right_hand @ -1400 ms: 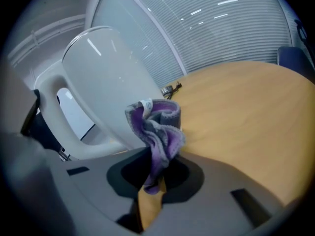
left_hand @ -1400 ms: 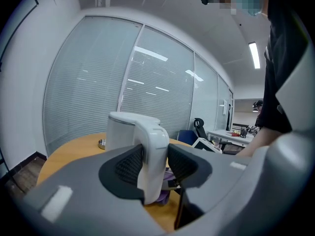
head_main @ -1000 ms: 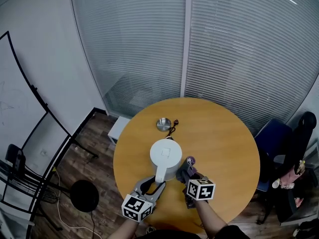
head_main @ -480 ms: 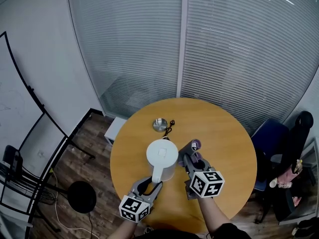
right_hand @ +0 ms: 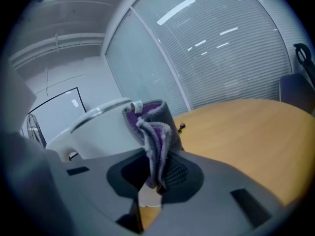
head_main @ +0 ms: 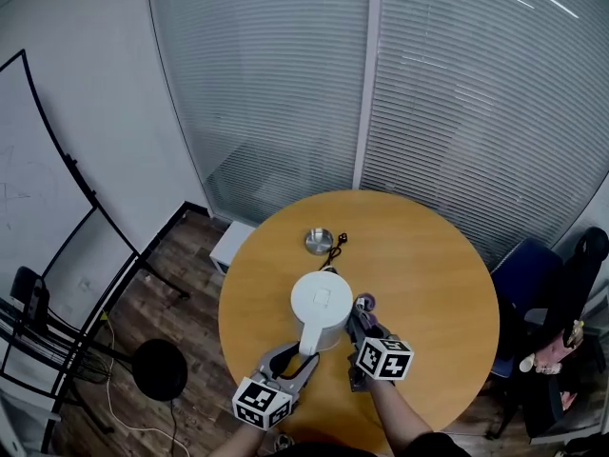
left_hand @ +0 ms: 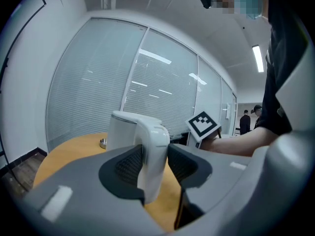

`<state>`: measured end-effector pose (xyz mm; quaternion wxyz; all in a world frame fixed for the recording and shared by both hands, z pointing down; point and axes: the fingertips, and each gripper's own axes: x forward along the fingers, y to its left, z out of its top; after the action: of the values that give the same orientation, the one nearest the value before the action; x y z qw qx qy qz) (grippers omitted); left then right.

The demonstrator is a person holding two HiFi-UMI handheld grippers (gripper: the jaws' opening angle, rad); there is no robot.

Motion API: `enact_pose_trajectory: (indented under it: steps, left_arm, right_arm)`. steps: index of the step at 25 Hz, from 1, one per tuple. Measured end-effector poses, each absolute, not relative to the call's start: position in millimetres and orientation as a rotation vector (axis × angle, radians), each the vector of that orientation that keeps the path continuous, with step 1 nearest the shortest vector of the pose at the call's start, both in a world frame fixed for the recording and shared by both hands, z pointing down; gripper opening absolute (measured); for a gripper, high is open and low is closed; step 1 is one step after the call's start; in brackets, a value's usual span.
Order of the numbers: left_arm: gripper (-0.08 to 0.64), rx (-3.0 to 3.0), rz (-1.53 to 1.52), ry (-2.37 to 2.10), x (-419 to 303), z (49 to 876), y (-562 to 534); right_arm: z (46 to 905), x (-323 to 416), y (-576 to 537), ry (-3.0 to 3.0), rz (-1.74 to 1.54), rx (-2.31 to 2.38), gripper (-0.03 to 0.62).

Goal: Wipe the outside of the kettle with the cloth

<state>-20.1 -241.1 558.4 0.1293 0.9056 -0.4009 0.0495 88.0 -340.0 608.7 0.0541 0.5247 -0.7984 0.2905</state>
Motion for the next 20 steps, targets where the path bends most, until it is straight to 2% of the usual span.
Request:
enact_pose_trajectory:
  steps: [11,20]
  left_arm:
    - [0.17,2.616,0.142,-1.166,-22.4,558.2,-240.2]
    - [0.17,2.617,0.153,-1.163,-22.2,558.6,-240.4]
  right_arm:
    - [710.8,85.7,-327.4,-2.213,1.108,1.495,0.057]
    - [690.0,93.9,-327.7,-2.24,1.075,1.498,0.057]
